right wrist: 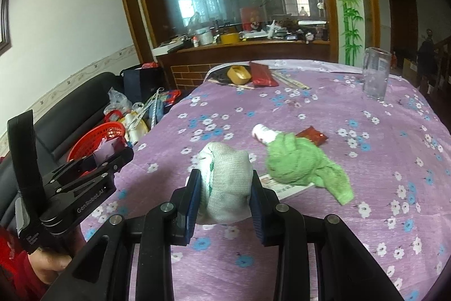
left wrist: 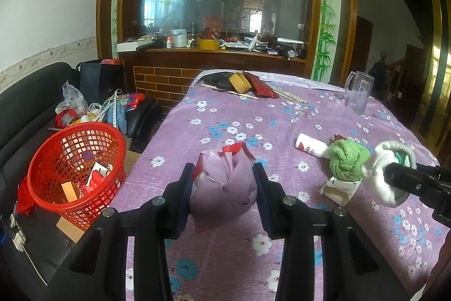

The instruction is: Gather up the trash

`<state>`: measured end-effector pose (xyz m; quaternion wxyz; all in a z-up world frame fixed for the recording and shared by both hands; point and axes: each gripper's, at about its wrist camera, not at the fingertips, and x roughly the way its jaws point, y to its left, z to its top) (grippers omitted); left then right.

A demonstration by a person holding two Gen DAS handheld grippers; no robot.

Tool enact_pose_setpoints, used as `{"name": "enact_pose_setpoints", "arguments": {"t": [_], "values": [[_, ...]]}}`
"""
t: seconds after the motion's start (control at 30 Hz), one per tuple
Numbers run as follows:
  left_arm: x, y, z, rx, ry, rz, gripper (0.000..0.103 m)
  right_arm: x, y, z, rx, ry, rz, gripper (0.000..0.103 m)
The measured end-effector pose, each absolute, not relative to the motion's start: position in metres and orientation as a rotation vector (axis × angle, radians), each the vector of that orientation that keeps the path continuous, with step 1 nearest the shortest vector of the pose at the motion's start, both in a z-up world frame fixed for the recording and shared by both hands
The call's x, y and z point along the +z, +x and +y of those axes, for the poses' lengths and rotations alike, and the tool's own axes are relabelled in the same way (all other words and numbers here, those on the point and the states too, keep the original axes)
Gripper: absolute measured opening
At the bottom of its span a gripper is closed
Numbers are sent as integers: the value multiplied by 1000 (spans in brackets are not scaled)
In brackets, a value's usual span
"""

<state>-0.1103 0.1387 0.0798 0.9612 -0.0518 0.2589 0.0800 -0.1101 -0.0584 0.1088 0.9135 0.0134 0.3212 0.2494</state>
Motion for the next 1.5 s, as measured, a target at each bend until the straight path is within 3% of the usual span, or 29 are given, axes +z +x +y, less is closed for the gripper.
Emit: {"name": "enact_pose_setpoints", "arguments": {"t": [1.07, 1.5], "values": [[90, -149, 333, 465, -306, 495, 39, 141, -67, 131, 794, -67, 732, 37], [84, -139, 357, 496, -328, 489, 39, 125, -39, 219, 927, -68, 785, 37]]}}
